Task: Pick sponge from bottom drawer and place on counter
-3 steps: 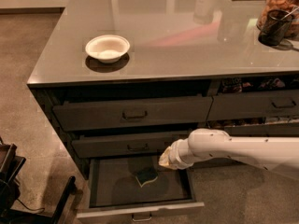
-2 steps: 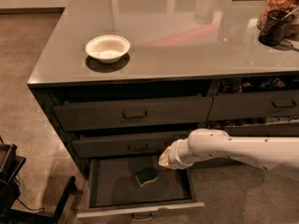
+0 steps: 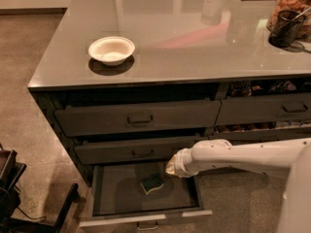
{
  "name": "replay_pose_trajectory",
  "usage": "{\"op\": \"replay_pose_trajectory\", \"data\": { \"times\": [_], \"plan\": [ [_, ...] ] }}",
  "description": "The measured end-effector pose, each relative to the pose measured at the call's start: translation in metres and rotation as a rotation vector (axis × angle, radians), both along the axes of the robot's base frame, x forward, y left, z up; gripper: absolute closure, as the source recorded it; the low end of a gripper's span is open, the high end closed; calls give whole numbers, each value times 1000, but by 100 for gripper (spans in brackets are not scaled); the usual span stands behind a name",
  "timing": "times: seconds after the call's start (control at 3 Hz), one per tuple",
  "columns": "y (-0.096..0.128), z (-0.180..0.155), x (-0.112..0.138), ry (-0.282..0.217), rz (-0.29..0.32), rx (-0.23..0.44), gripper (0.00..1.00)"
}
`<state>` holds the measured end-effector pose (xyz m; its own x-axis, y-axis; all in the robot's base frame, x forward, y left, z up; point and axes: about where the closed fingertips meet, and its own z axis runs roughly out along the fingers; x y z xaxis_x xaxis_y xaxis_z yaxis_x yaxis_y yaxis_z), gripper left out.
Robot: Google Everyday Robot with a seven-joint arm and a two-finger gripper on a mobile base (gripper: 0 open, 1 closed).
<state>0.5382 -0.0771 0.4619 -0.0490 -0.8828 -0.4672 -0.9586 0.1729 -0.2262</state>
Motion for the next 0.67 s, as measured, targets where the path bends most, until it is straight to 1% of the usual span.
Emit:
{"op": "replay_pose_trajectory", "data": {
  "times": [0.33, 0.67],
  "plan": [
    [-9, -26, 23, -35, -17, 23, 100],
    [-20, -47, 45, -60, -55, 102, 100]
  ]
}}
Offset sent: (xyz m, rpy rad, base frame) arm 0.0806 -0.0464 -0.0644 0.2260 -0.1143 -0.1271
